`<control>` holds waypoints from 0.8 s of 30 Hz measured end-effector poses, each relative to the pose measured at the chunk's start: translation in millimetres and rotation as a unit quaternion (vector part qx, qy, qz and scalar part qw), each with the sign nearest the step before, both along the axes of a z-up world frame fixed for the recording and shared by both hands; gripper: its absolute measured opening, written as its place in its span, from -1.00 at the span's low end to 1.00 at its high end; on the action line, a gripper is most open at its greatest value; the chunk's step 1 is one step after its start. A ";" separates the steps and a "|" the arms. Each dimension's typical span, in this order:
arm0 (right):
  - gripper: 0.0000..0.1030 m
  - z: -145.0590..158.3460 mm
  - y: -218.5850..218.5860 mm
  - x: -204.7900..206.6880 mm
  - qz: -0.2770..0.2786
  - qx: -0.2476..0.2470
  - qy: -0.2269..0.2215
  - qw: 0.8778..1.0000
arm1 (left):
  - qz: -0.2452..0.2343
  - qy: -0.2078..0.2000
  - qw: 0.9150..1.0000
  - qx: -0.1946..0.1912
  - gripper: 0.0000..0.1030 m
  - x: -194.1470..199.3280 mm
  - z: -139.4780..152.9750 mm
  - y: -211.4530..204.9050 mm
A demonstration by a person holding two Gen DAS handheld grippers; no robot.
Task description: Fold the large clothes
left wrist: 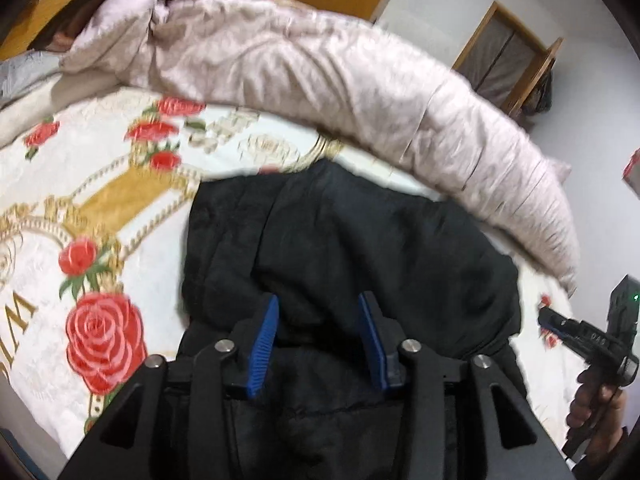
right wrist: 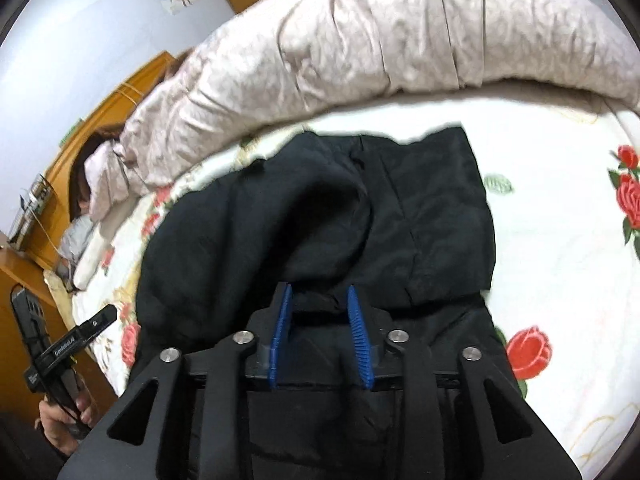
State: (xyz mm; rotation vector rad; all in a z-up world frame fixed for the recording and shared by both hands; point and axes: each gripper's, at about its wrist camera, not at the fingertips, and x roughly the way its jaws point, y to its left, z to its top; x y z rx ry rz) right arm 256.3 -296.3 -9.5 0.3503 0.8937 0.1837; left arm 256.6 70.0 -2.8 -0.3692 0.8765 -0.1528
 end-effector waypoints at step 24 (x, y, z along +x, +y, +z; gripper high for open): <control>-0.92 -115.1 58.8 5.6 0.007 0.086 0.102 0.991 | -0.021 0.029 0.999 0.022 0.21 20.2 -52.1 -39.3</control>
